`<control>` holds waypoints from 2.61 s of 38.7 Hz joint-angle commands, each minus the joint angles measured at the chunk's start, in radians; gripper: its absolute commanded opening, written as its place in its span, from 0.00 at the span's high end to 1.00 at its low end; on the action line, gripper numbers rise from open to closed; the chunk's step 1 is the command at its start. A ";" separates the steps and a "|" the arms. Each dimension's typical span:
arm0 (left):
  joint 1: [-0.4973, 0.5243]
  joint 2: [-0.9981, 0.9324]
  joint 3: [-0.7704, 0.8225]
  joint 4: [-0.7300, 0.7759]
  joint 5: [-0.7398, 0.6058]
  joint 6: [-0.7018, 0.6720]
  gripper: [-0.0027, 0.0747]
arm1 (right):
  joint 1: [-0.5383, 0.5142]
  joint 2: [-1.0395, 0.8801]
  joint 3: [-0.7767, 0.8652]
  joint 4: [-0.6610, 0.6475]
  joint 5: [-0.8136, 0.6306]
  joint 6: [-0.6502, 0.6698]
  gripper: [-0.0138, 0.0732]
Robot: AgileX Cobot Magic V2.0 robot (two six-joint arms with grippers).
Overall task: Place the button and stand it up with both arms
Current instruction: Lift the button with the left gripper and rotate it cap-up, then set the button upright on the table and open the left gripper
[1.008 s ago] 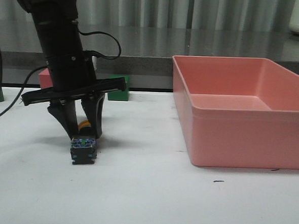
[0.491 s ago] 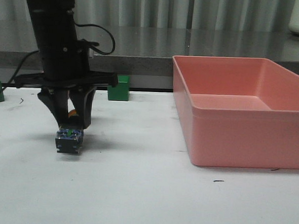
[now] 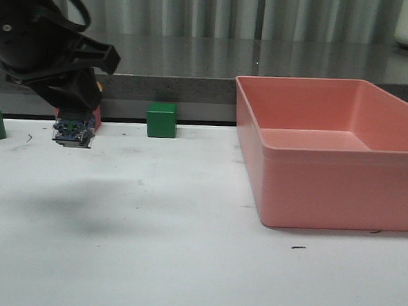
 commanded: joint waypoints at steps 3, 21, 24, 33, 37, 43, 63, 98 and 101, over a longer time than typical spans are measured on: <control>0.025 -0.120 0.200 0.065 -0.476 0.008 0.86 | -0.002 0.006 -0.026 -0.014 -0.086 -0.006 0.91; 0.037 0.000 0.495 -0.056 -1.120 0.227 0.86 | -0.002 0.006 -0.026 -0.014 -0.086 -0.006 0.91; 0.037 0.054 0.495 -0.064 -1.169 0.227 0.86 | -0.002 0.006 -0.026 -0.014 -0.086 -0.006 0.91; 0.037 0.212 0.504 -0.064 -1.404 0.227 0.86 | -0.002 0.006 -0.026 -0.014 -0.086 -0.006 0.91; 0.037 0.283 0.514 -0.065 -1.492 0.227 0.86 | -0.002 0.006 -0.026 -0.014 -0.086 -0.006 0.91; 0.037 0.365 0.532 -0.067 -1.571 0.227 0.86 | -0.002 0.006 -0.026 -0.014 -0.086 -0.006 0.91; 0.037 0.376 0.553 -0.069 -1.571 0.227 0.74 | -0.002 0.006 -0.026 -0.014 -0.086 -0.006 0.91; 0.035 -0.175 0.509 0.062 -0.951 0.032 0.31 | -0.002 0.006 -0.026 -0.014 -0.086 -0.006 0.91; 0.035 -0.273 0.470 0.064 -0.758 0.032 0.32 | -0.002 0.006 -0.026 -0.014 -0.086 -0.006 0.91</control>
